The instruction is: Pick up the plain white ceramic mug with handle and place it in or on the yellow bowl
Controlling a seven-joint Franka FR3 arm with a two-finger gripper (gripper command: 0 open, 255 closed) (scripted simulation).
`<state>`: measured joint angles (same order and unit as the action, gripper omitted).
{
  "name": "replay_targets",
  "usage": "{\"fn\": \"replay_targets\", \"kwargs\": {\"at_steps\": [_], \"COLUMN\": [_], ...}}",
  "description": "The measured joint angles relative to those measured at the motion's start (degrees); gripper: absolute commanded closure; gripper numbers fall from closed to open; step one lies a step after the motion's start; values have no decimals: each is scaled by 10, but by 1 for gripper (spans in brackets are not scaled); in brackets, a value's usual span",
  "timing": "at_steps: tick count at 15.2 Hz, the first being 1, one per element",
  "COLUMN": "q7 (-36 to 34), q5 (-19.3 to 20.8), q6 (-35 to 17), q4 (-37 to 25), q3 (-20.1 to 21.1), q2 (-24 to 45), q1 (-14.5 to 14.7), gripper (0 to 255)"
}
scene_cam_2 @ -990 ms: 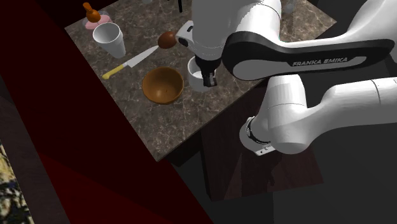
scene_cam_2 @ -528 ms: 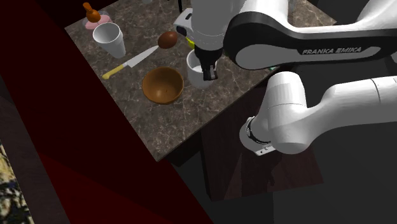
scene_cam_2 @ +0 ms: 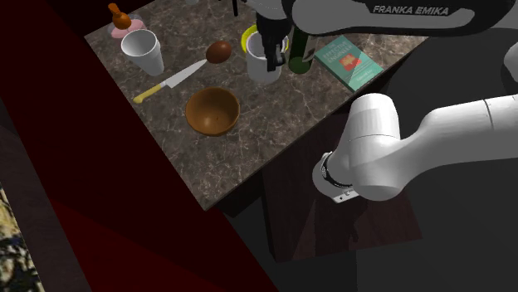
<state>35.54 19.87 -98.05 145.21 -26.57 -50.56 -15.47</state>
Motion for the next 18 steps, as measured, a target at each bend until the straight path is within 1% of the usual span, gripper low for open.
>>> {"fn": "replay_targets", "kwargs": {"at_steps": [4, 8, 12, 15, 18], "q7": [54, 106, 167, 213, 226], "q5": [23, 34, 32, 16, 14], "q6": [-12, -18, -30, -33, -50], "q4": [-52, -110, -179, -241, -241], "q3": [-58, -113, -183, -238, -259], "q2": [50, 99, 162, 217, 231], "q1": [1, 11, 32, 61, 66], "gripper": [255, 255, 255, 255, 255]}}
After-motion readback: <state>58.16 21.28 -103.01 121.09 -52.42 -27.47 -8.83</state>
